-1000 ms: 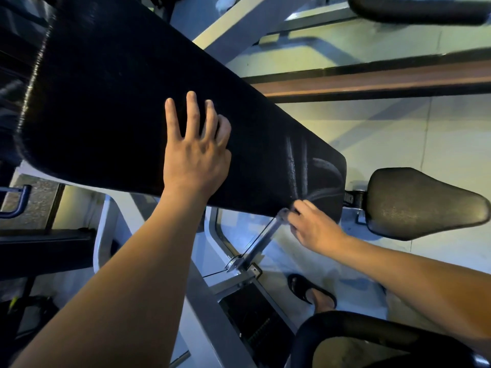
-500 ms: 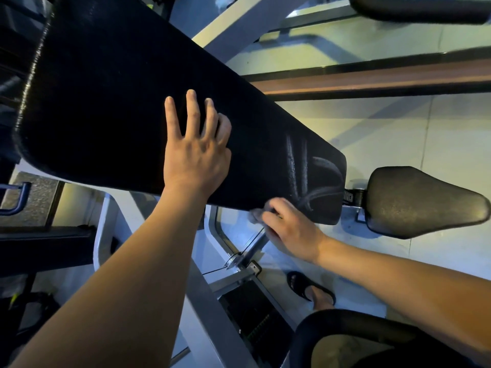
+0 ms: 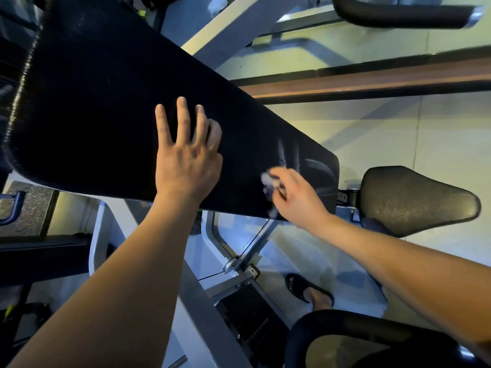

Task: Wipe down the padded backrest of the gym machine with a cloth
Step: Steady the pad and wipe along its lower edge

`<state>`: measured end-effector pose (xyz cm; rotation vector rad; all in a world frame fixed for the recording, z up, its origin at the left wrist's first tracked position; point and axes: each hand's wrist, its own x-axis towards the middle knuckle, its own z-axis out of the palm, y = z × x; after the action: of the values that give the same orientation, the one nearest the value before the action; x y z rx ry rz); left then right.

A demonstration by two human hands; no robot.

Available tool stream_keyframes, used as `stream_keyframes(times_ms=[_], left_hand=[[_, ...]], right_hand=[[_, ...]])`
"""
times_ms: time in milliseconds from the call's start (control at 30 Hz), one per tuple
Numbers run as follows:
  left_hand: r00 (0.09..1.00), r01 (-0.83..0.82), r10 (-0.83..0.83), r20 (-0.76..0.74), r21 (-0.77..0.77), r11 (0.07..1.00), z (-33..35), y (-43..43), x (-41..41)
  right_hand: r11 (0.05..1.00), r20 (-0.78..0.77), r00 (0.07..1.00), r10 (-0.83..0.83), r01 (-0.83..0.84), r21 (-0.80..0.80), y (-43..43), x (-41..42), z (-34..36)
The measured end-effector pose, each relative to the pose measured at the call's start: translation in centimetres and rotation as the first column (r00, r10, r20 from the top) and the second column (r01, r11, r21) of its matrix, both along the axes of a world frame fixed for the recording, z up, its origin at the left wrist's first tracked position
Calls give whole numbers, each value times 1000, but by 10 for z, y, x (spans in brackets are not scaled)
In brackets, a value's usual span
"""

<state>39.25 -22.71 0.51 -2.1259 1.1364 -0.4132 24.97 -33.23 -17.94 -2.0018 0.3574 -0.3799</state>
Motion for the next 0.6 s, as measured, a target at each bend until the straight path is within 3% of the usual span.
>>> stream_keyframes(times_ms=[133, 300, 433, 600], left_hand=[[1000, -20, 20, 15, 6, 1000, -1, -1, -1], [1000, -20, 20, 14, 7, 1000, -2, 0, -1], [1000, -22, 22, 22, 12, 1000, -2, 1, 0], [1000, -14, 13, 25, 14, 1000, -3, 2, 1]], right_hand=[[991, 46, 992, -114, 110, 81, -7, 42, 21], [993, 17, 993, -119, 119, -11, 33, 16, 2], [996, -14, 996, 84, -84, -30, 46, -3, -3], [984, -81, 981, -175, 177, 21, -14, 83, 6]])
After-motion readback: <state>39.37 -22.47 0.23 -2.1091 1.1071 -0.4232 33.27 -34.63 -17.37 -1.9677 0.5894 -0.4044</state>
